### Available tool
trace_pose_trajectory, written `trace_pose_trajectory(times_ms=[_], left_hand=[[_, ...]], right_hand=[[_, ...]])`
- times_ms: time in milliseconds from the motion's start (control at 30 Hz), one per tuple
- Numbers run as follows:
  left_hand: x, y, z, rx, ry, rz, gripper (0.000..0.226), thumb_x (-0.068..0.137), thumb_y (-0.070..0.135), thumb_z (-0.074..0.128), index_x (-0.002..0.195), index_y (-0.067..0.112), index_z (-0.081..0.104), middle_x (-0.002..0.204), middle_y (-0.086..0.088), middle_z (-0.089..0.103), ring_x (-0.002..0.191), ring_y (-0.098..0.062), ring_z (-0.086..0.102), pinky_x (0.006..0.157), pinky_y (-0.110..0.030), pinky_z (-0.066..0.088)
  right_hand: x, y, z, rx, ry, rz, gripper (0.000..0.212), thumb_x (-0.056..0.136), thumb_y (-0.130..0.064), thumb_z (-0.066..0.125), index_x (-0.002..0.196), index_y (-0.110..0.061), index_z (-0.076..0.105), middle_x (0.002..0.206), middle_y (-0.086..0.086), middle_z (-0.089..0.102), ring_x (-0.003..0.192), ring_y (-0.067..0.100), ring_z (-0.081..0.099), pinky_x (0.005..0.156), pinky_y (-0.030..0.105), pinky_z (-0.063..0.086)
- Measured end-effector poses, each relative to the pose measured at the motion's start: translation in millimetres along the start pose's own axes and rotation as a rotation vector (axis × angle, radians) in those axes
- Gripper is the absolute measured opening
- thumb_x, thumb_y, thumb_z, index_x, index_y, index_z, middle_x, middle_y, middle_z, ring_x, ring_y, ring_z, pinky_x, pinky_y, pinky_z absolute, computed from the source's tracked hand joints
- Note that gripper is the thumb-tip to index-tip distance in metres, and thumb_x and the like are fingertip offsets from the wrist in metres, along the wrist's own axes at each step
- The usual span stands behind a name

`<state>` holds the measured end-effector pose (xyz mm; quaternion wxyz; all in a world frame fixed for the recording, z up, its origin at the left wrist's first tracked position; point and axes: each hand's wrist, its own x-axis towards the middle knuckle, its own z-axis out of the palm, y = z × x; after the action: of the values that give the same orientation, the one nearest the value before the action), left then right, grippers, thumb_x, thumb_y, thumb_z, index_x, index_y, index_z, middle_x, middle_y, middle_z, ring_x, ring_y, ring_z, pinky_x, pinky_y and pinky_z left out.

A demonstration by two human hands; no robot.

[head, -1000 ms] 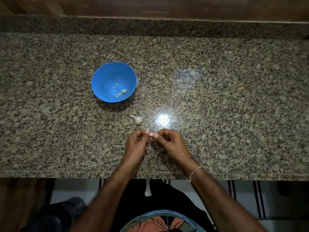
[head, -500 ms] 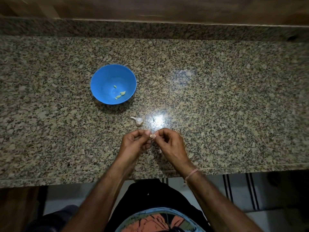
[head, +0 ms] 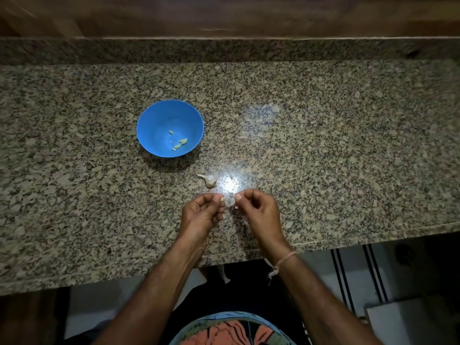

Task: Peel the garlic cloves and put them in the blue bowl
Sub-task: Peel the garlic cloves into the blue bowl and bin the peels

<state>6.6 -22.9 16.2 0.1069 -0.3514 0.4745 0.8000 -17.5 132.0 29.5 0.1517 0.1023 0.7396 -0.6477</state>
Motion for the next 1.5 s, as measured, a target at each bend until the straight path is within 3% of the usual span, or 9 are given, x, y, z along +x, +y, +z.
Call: trace_pose_trajectory(times_ms=[133, 267, 433, 600, 833, 933, 1100, 1333, 1500], left_hand=[[4.7, -3.5, -3.8, 0.073, 0.044, 0.018, 0.014, 0.098, 0.009, 0.069, 0.109, 0.001, 0.072, 0.079, -0.003, 0.074, 0.066, -0.009, 0.064, 0.06, -0.02, 0.054], [4.0, -2.6, 0.1, 0.148, 0.081, 0.089, 0.009, 0.098, 0.001, 0.068, 0.103, 0.005, 0.073, 0.084, -0.007, 0.076, 0.075, -0.011, 0.069, 0.066, -0.021, 0.057], [2.0, 2.0, 9.8, 0.19, 0.134, 0.167, 0.01, 0.094, -0.001, 0.071, 0.103, 0.005, 0.073, 0.095, -0.014, 0.078, 0.082, -0.017, 0.073, 0.071, -0.025, 0.06], [-4.2, 3.2, 18.9, 0.227, 0.136, 0.204, 0.01, 0.093, 0.0, 0.074, 0.101, 0.004, 0.071, 0.093, -0.013, 0.079, 0.09, -0.025, 0.077, 0.079, -0.033, 0.063], [-1.8, -1.7, 17.8, 0.423, 0.131, 0.244, 0.012, 0.102, 0.013, 0.066, 0.107, 0.017, 0.076, 0.091, -0.002, 0.08, 0.09, -0.02, 0.077, 0.081, -0.035, 0.063], [-4.2, -1.3, 16.1, 0.572, 0.111, 0.374, 0.016, 0.099, 0.017, 0.07, 0.111, 0.026, 0.076, 0.104, 0.01, 0.078, 0.099, -0.006, 0.073, 0.085, -0.028, 0.06], [-5.3, 4.0, 4.0, 0.678, 0.197, 0.432, 0.012, 0.096, 0.018, 0.074, 0.1, 0.029, 0.078, 0.094, 0.016, 0.077, 0.089, 0.001, 0.072, 0.077, -0.025, 0.06], [1.5, 3.8, -46.7, 1.013, 0.366, 0.583, 0.021, 0.094, 0.014, 0.075, 0.109, 0.026, 0.07, 0.111, 0.01, 0.06, 0.097, -0.01, 0.062, 0.07, -0.02, 0.049], [-9.8, -12.6, -15.5, 1.129, 0.139, 0.728, 0.034, 0.09, 0.025, 0.081, 0.119, 0.02, 0.063, 0.115, 0.004, 0.055, 0.1, -0.013, 0.056, 0.073, -0.02, 0.045]], right_hand=[[14.9, 13.8, 2.6, -0.48, 0.022, -0.241, 0.014, 0.096, -0.018, 0.072, 0.108, -0.017, 0.078, 0.102, -0.006, 0.075, 0.092, 0.008, 0.069, 0.084, 0.035, 0.062], [21.2, 14.2, 3.2, -0.724, 0.094, -0.395, 0.026, 0.097, -0.013, 0.069, 0.121, -0.018, 0.076, 0.113, -0.003, 0.067, 0.104, 0.011, 0.052, 0.084, 0.03, 0.047], [13.9, 8.5, -2.1, -0.284, -0.034, -0.211, 0.02, 0.095, -0.017, 0.077, 0.115, -0.016, 0.076, 0.109, -0.008, 0.075, 0.1, 0.008, 0.069, 0.086, 0.024, 0.057], [9.9, 12.5, 5.2, 0.013, -0.057, -0.033, 0.011, 0.092, -0.013, 0.079, 0.102, -0.011, 0.077, 0.1, 0.002, 0.078, 0.098, 0.02, 0.075, 0.091, 0.044, 0.063], [17.1, 9.7, -2.3, -0.037, -0.053, -0.048, 0.005, 0.097, -0.016, 0.073, 0.098, -0.012, 0.076, 0.093, 0.0, 0.077, 0.092, 0.015, 0.073, 0.084, 0.029, 0.061], [17.5, 8.5, -2.4, -0.07, -0.057, -0.04, 0.009, 0.097, -0.022, 0.074, 0.096, -0.014, 0.076, 0.092, -0.001, 0.076, 0.091, 0.014, 0.073, 0.085, 0.033, 0.062], [17.2, 9.2, -0.3, -0.071, -0.118, -0.014, 0.011, 0.099, -0.018, 0.072, 0.105, -0.011, 0.078, 0.102, 0.0, 0.079, 0.1, 0.013, 0.074, 0.092, 0.033, 0.062], [17.7, 15.0, -24.2, -0.182, -0.018, -0.039, 0.021, 0.098, -0.006, 0.068, 0.118, -0.012, 0.073, 0.12, -0.003, 0.073, 0.106, -0.003, 0.068, 0.088, 0.016, 0.058], [7.4, 20.4, -35.3, -0.215, 0.02, -0.046, 0.026, 0.098, -0.007, 0.07, 0.122, -0.015, 0.072, 0.119, -0.006, 0.074, 0.108, -0.001, 0.07, 0.096, 0.024, 0.058]])
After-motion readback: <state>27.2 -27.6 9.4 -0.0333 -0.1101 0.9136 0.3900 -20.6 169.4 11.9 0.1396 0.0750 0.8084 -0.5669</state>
